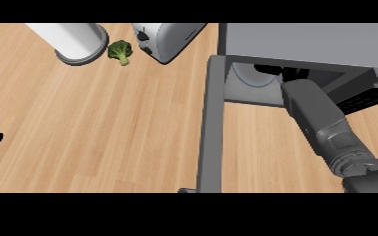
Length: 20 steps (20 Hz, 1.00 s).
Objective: Pick up the milk, place it into the microwave and close the microwave
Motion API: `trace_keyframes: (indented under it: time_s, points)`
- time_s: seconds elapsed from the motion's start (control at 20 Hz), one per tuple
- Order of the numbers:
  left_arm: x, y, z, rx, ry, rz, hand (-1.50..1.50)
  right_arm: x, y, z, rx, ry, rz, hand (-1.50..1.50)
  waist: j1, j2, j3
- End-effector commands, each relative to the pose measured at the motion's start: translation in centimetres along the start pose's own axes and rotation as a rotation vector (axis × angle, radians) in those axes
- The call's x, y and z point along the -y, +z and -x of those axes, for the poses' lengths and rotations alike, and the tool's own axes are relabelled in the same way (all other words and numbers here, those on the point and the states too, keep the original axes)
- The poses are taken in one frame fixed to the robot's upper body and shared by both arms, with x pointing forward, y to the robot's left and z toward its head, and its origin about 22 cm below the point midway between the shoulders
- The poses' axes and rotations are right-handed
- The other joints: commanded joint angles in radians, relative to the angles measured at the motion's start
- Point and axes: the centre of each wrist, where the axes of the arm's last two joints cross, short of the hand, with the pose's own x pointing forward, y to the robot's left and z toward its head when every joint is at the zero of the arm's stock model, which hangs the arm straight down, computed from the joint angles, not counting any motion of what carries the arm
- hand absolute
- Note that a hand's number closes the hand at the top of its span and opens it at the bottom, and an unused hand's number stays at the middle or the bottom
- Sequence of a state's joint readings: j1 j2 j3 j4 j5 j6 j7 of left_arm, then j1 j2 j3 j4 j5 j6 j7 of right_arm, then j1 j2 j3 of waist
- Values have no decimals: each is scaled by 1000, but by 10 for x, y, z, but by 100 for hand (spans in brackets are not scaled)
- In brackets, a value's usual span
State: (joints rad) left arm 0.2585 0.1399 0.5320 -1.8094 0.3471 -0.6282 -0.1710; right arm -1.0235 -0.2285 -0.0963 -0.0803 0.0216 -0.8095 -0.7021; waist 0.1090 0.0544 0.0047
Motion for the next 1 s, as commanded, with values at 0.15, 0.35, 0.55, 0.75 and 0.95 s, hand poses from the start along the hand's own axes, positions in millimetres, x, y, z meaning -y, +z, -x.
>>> trace_keyframes:
  time_s: [0.15,0.35,0.55,0.75,0.95]
  points:
    - [-2,-11,7,-7,10,7,-150,0,11,12,4,84,0,150,12,7,0]
    - [9,-13,12,-11,26,4,-150,13,3,20,23,121,-53,-150,23,9,1]
    - [11,-22,12,-17,0,17,-150,-3,4,1,42,122,-17,-150,27,9,1]
    - [1,-18,13,-16,1,22,-150,-14,11,-8,51,135,14,-150,43,10,0]
    - [3,-24,21,-28,6,24,-150,-16,7,-14,82,112,-12,-150,28,11,0]
